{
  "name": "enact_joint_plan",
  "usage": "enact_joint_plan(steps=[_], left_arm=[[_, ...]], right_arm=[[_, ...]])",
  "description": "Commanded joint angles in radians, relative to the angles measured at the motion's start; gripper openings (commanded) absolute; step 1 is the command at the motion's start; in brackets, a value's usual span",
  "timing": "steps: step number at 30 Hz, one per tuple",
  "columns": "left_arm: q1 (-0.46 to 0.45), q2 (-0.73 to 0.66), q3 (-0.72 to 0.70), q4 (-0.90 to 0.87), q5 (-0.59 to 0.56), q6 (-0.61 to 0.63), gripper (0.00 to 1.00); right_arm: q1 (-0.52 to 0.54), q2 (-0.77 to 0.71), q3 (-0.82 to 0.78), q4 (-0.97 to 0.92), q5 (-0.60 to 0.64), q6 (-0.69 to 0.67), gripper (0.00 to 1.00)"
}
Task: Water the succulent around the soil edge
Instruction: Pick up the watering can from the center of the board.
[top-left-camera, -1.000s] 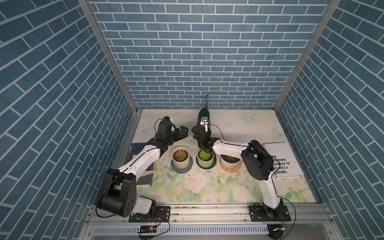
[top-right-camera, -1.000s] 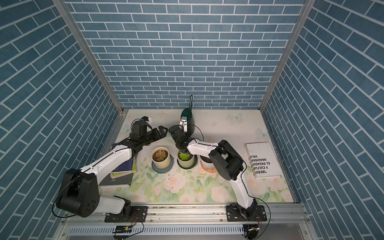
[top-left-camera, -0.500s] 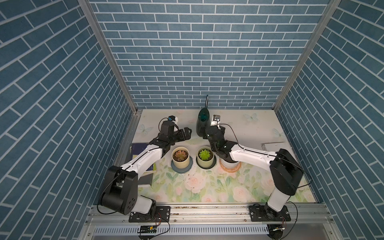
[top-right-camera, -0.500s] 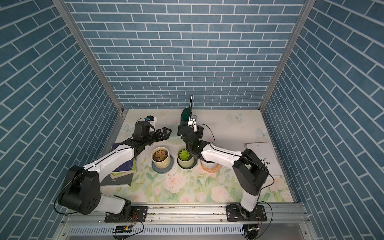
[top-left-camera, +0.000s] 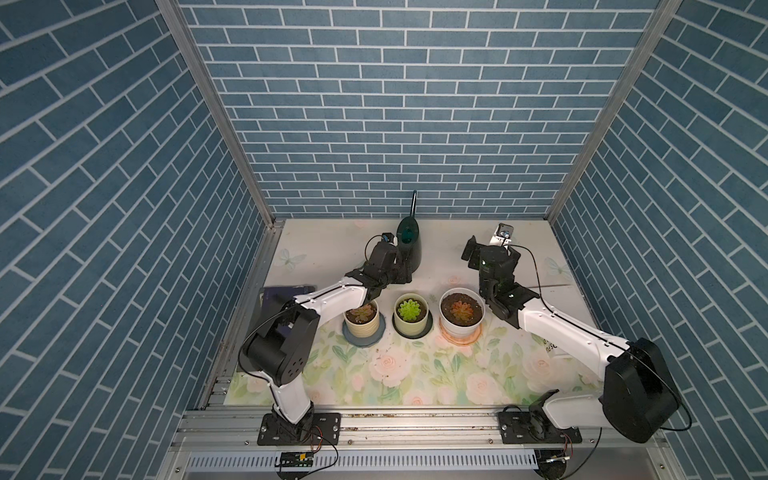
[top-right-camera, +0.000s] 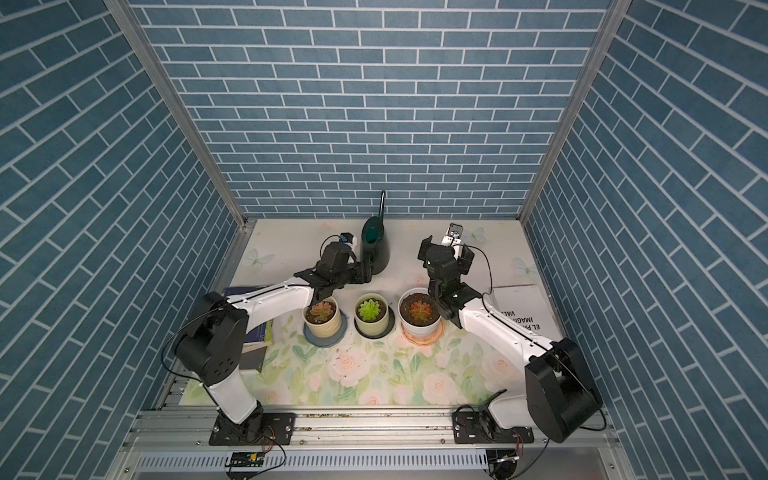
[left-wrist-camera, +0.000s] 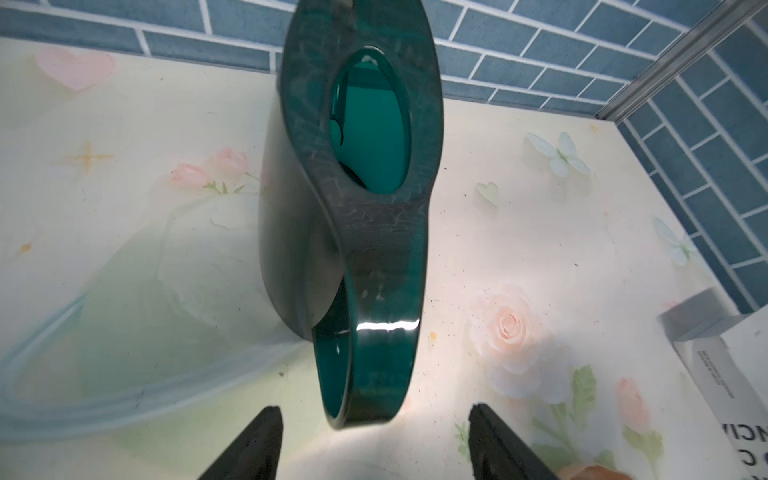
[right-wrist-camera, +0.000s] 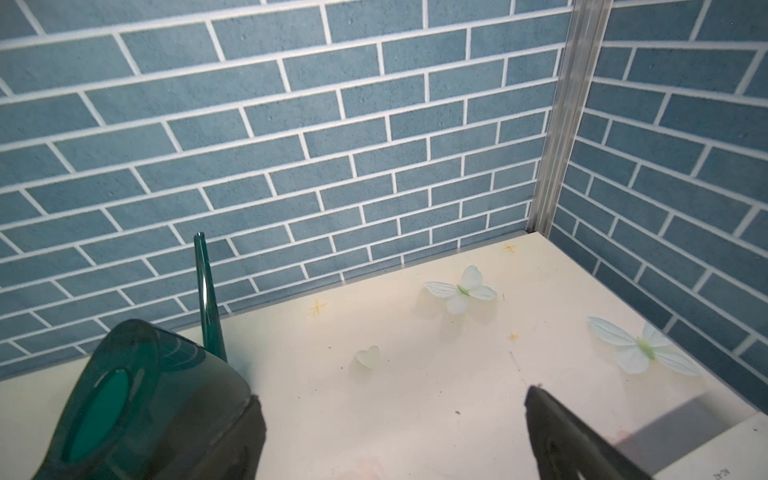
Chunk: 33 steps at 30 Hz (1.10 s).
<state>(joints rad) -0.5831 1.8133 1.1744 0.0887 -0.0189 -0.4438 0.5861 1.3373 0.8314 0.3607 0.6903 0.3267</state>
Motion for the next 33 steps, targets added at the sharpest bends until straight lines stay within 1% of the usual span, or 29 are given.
enact_joint_plan(steps=[1, 3, 5, 8, 10, 12, 14, 15, 16, 20, 21, 24, 28, 33], left_arm=[[-0.005, 0.069, 0.062, -0.025, -0.068, 0.023, 0.63], [-0.012, 0.105, 0.097, -0.047, -0.083, 0.033, 0.54], [-0.018, 0.12, 0.113, -0.058, -0.106, 0.04, 0.51], [-0.02, 0.117, 0.108, -0.056, -0.156, 0.046, 0.45], [-0.02, 0.109, 0.093, -0.042, -0.184, 0.053, 0.37], [-0.02, 0.114, 0.089, -0.034, -0.206, 0.064, 0.33], [-0.02, 0.121, 0.094, -0.035, -0.215, 0.076, 0.24], [-0.02, 0.12, 0.093, -0.034, -0.218, 0.081, 0.22], [-0.021, 0.116, 0.087, -0.03, -0.222, 0.086, 0.2], [-0.021, 0.081, 0.059, -0.024, -0.245, 0.13, 0.18], [-0.021, 0.07, 0.055, -0.031, -0.248, 0.15, 0.16], [-0.021, 0.029, 0.068, -0.089, -0.248, 0.228, 0.0], [-0.019, -0.059, 0.098, -0.242, -0.224, 0.339, 0.0], [-0.005, -0.211, 0.118, -0.425, -0.108, 0.426, 0.0]], right_arm=[[-0.009, -0.024, -0.041, 0.088, -0.04, -0.074, 1.0], [-0.018, -0.018, -0.04, 0.074, -0.034, -0.083, 0.99], [-0.025, -0.015, -0.042, 0.069, -0.037, -0.09, 1.0], [-0.034, -0.014, -0.053, 0.075, -0.041, -0.095, 0.99], [-0.036, -0.015, -0.059, 0.079, -0.042, -0.097, 0.99], [-0.039, -0.015, -0.064, 0.083, -0.045, -0.097, 0.99], [-0.04, -0.013, -0.066, 0.083, -0.052, -0.095, 1.0], [-0.04, -0.013, -0.066, 0.083, -0.053, -0.093, 0.99], [-0.04, -0.015, -0.068, 0.083, -0.055, -0.092, 0.99], [-0.04, -0.018, -0.074, 0.081, -0.055, -0.087, 0.99], [-0.04, -0.018, -0.075, 0.081, -0.055, -0.087, 0.99], [-0.04, -0.018, -0.074, 0.079, -0.054, -0.095, 1.0], [-0.048, -0.02, -0.076, 0.072, -0.051, -0.13, 0.99], [-0.086, -0.019, -0.088, 0.06, -0.078, -0.15, 0.99]])
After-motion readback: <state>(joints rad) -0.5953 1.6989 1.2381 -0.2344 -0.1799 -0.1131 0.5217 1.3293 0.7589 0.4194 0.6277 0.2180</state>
